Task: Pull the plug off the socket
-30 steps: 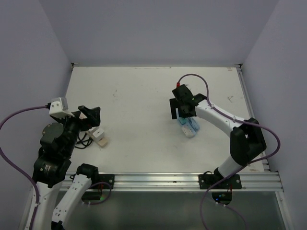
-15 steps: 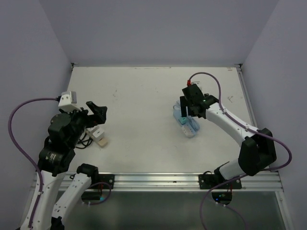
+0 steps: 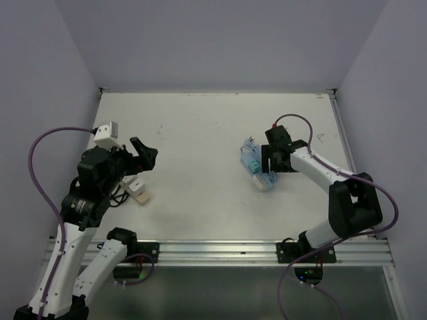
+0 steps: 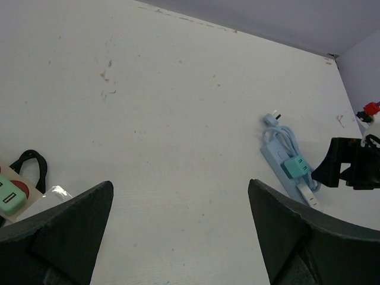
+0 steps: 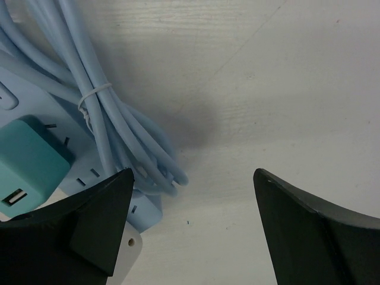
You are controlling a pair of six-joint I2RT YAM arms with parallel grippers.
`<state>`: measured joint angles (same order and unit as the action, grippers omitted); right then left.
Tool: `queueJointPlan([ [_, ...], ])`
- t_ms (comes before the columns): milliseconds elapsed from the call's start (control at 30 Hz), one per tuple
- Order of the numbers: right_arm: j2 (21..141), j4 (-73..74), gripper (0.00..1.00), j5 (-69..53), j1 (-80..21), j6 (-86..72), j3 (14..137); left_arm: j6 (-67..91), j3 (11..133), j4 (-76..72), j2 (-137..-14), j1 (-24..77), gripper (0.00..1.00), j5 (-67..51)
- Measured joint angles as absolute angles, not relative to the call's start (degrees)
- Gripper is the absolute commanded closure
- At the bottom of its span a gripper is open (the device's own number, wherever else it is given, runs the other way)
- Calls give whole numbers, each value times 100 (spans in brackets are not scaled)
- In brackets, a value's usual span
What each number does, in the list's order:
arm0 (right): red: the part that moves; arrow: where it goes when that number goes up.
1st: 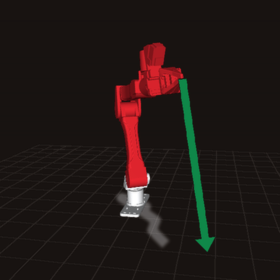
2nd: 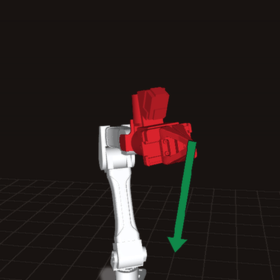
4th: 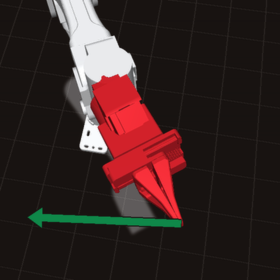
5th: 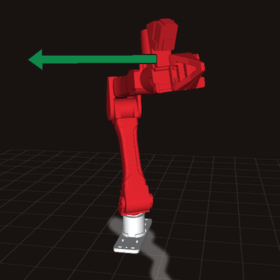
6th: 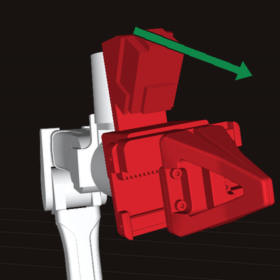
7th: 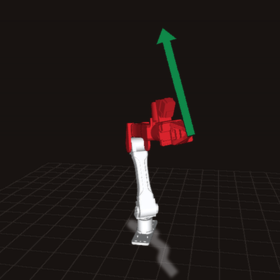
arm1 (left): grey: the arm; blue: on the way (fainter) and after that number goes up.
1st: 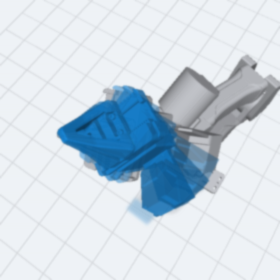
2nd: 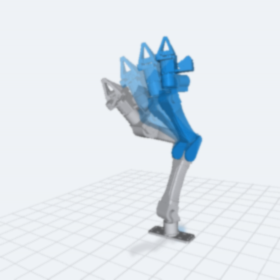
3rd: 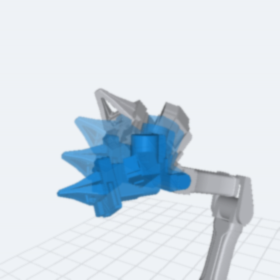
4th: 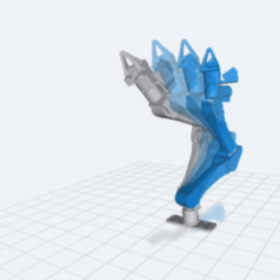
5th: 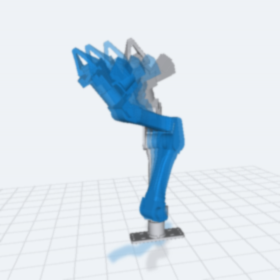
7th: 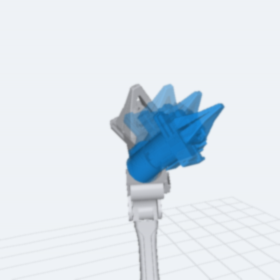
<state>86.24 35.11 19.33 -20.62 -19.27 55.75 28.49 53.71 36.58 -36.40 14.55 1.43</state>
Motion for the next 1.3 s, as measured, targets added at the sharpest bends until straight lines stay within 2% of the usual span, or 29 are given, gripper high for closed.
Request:
queueJointPlan([
  [300, 8995, 3391, 14, 1870, -1702, -1968, 5669, 2853, 5371, 3680, -3680, 1466, 0, 14],
  [600, 9015, 3356, 14, 2388, -1378, -2043, 6337, 2895, 5269, 3701, -3682, 1466, 0, -19],
  [833, 7970, 3253, 20, 1625, -1505, -1942, 6243, 3046, 5065, 3603, -3863, 1466, 0, -185],
  [967, 7321, 3293, 22, 1267, -1962, -1922, 6071, 3118, 4989, 3465, -4150, 1466, 0, -395],
  [1133, 6873, 3312, 22, 862, -2648, -1933, 5524, 3260, 4906, 3194, -4552, 1466, 1, -681],
  [1300, 6593, 3345, 21, 578, -2794, -1946, 4912, 3411, 4786, 2985, -4762, 1466, 1, -974],
])
